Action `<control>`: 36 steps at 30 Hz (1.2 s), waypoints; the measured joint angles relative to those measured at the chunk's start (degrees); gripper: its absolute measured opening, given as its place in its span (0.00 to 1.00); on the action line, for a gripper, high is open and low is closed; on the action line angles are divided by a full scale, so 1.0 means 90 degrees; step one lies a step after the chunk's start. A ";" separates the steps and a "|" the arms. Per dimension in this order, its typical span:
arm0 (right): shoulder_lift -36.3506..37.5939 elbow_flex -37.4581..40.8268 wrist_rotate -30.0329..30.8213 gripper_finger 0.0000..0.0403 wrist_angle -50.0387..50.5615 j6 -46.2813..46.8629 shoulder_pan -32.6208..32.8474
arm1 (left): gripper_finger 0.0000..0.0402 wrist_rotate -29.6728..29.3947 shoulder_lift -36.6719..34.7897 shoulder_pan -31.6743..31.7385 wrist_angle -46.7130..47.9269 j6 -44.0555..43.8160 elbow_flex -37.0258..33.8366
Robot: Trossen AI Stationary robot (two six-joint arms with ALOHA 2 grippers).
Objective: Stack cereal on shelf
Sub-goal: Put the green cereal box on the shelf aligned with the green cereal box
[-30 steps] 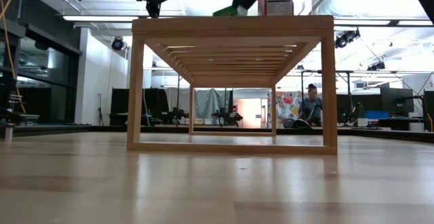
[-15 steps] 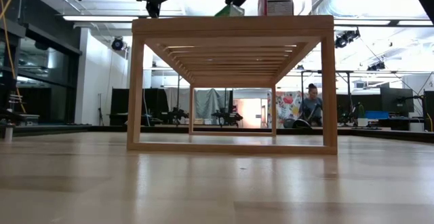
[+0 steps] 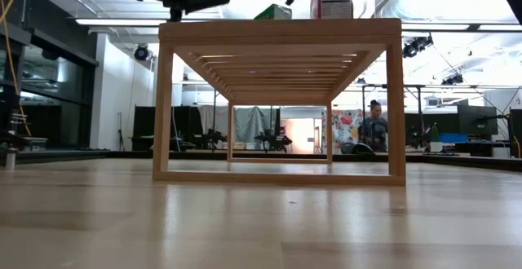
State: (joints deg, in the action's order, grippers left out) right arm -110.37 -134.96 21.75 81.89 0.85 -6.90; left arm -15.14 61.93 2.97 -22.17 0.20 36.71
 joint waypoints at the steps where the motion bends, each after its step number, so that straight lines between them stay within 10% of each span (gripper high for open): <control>1: 0.0000 0.0002 0.0248 0.58 0.0093 0.0029 -0.0018 | 0.00 -0.0245 0.0051 0.0001 -0.0018 0.0001 0.0002; 11: -0.0078 0.0063 0.0215 0.03 0.0391 0.0397 -0.0275 | 0.00 -0.0562 0.0847 0.0006 -0.0769 0.0185 0.0002; 36: -0.0078 0.0634 -0.0664 0.00 0.0042 0.0828 -0.0272 | 0.00 0.0678 0.1192 0.0677 -0.0914 -0.0453 0.0002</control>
State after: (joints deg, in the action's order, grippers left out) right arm -111.07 -129.25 15.77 82.27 8.30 -9.34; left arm -9.04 72.66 9.06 -30.40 -3.88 36.73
